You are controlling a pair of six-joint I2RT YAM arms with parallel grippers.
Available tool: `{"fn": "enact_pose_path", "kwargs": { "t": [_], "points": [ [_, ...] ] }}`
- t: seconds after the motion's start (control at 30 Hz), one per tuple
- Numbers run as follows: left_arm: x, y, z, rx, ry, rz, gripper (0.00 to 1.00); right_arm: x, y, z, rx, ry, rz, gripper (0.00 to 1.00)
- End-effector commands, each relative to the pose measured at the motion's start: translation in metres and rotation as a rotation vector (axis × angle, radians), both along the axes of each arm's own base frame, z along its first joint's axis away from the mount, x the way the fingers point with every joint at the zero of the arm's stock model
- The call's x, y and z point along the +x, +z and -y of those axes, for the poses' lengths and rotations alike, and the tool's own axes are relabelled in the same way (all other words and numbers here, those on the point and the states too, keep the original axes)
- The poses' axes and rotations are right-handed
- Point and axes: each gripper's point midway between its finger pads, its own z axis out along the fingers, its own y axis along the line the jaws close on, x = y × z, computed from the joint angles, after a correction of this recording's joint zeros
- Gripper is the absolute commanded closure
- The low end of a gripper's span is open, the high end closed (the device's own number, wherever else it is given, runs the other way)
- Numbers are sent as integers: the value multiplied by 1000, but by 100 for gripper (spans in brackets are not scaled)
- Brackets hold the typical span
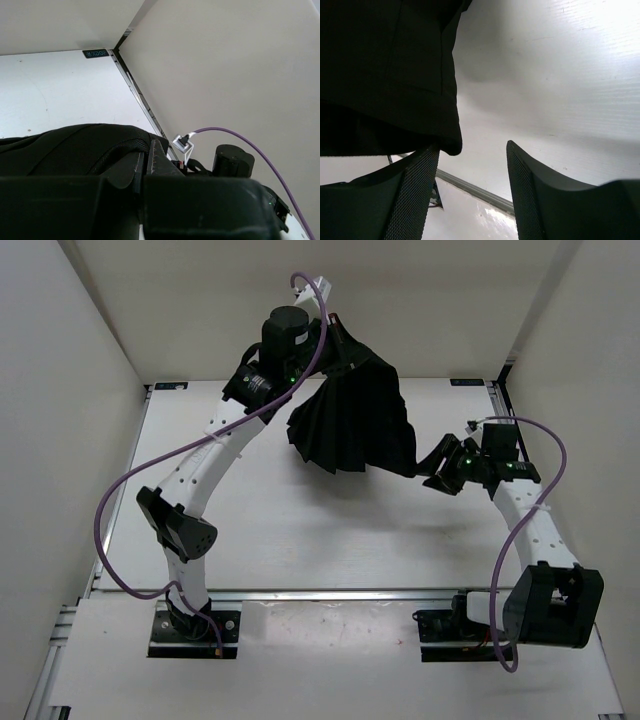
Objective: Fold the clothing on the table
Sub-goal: Flatten the skirt out
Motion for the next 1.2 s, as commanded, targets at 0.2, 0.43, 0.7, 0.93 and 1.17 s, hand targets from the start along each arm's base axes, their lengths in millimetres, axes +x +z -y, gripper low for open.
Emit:
{"fn": "enact_pose_path", "kwargs": {
  "t": [0.2, 0.43, 0.7, 0.93, 1.17],
  "points": [
    [-29, 65, -15, -118, -7, 100, 100, 32, 15, 1, -24, -10, 58, 43],
    [-25, 73, -21, -153, -1, 99, 100, 35, 7, -7, 12, 21, 47, 74],
    [-26, 69, -34, -152, -6, 75, 100, 39, 30, -1, -18, 13, 85, 100],
    [-39, 18, -72, -58, -14, -18, 100, 62, 63, 14, -221, 32, 136, 100],
    [-24, -14, -120, 50, -13, -97, 100, 97, 104, 29, -272, -22, 229, 100]
  ]
}}
